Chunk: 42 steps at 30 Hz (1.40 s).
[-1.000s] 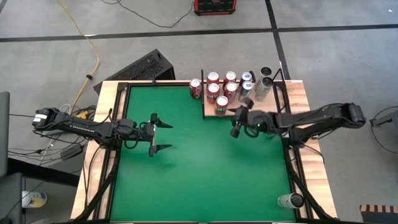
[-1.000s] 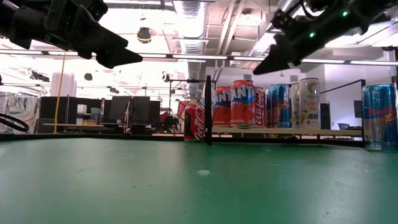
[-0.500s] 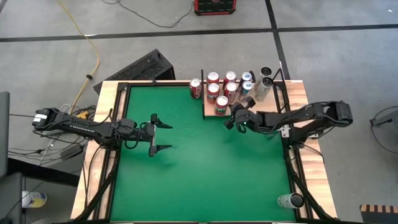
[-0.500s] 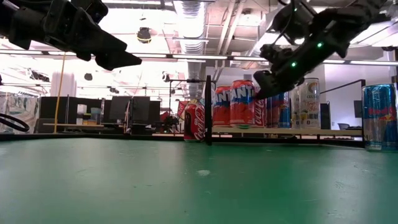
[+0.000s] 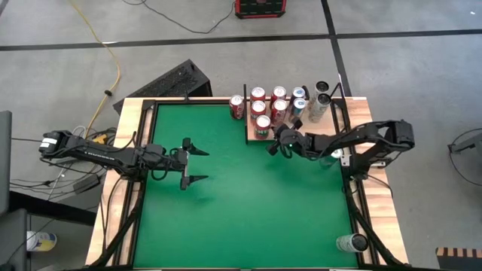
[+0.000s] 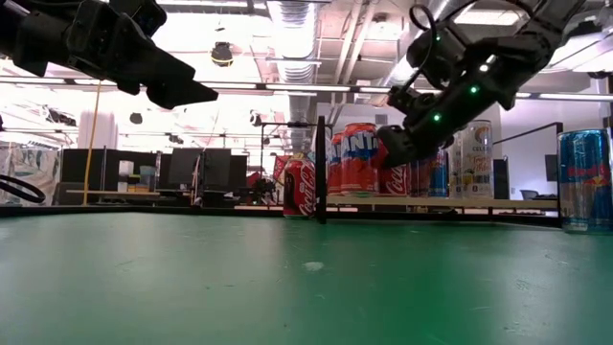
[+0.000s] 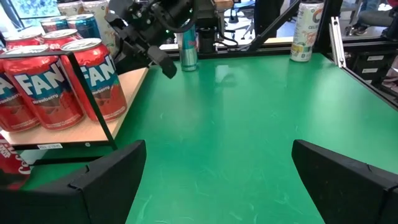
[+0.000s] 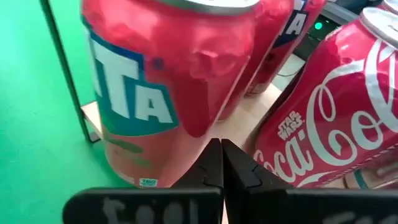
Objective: Place canned beverage on shelf
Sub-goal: Put the red soda can on the shelf aligned with the other red soda cans
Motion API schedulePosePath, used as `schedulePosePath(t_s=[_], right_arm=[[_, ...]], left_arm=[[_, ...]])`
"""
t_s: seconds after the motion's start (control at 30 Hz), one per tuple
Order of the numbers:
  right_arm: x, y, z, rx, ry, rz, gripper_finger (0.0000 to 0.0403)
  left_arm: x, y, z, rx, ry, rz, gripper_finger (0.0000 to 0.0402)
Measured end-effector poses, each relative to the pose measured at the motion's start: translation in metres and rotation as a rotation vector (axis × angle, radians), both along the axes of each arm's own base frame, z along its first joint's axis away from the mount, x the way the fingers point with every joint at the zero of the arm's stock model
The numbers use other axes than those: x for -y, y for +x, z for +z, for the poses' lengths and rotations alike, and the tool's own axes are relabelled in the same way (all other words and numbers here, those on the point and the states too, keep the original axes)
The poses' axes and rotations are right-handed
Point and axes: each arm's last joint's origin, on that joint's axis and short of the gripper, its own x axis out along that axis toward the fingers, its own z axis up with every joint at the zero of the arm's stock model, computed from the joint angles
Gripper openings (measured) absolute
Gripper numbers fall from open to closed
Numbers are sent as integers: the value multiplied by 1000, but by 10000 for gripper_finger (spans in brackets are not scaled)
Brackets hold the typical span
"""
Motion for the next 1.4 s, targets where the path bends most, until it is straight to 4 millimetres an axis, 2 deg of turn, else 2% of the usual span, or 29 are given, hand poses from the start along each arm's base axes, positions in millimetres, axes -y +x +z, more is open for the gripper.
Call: schedulePosePath(t_s=[0.1,0.3,0.37,0.7,1.13,1.27,1.4], right_arm=[[-6,-1,2,-16,3,20,16],[-32,-3,12,10,14,97,16],[-34,-3,13,23,14,88,16],[-19,2,5,22,7,56,16],[4,2,11,75,4,87,16],[3,2,10,65,5,93,16],[-7,3,7,37,23,121,16]], left_arm=[[0,0,0,0,-1,0,388],[0,0,0,-3,-1,0,388],[0,0,0,-3,-1,0,388],[0,0,0,-3,-5,1,388],[0,0,0,-2,-2,0,388],[0,0,0,-4,-2,0,388],[0,0,-1,-6,-2,0,388]])
